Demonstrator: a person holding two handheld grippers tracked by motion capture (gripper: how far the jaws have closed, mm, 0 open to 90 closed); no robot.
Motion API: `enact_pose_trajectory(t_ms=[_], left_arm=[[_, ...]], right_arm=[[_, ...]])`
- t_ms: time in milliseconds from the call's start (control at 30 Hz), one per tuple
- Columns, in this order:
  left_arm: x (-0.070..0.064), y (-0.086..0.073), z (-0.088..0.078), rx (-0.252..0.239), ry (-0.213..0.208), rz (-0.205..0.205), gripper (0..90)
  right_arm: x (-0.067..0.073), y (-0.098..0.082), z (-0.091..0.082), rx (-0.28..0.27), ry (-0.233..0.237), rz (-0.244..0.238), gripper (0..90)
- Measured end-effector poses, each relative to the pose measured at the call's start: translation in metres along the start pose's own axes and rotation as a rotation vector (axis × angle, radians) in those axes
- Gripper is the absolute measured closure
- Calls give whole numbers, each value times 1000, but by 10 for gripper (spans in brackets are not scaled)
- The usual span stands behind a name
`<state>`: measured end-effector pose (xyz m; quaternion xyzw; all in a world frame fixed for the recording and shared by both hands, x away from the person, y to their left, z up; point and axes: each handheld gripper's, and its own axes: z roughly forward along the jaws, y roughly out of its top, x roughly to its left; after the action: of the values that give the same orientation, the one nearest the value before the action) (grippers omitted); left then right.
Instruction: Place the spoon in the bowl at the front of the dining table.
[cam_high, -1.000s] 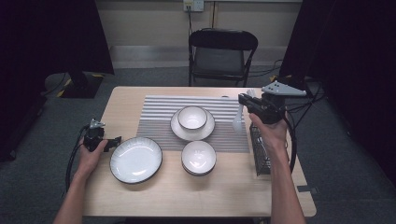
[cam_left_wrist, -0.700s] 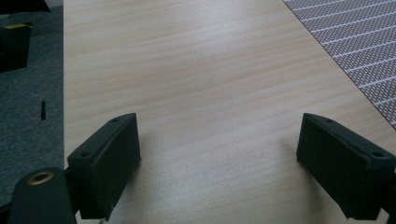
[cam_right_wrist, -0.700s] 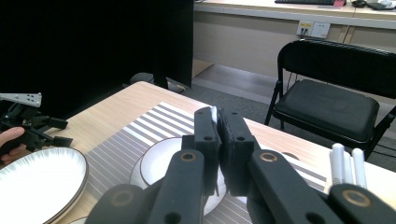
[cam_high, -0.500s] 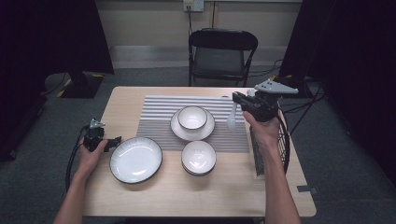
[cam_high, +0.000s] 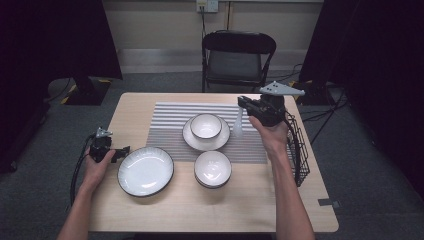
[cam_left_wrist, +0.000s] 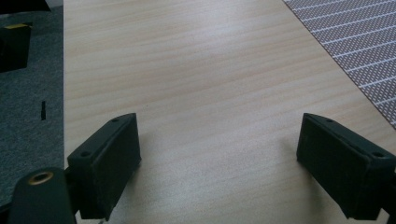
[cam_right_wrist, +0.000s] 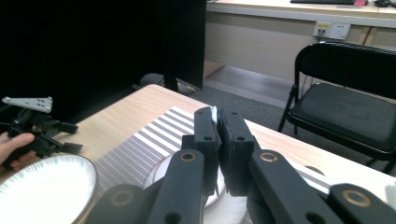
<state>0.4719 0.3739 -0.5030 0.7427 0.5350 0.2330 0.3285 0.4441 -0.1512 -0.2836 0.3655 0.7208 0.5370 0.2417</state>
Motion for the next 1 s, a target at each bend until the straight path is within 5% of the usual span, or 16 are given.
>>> enact_pose_trajectory(t_ms=[1000], left_arm=[[0, 0, 0, 1, -3, 1, 131]], right_arm=[[12, -4, 73, 69, 33, -8, 863]])
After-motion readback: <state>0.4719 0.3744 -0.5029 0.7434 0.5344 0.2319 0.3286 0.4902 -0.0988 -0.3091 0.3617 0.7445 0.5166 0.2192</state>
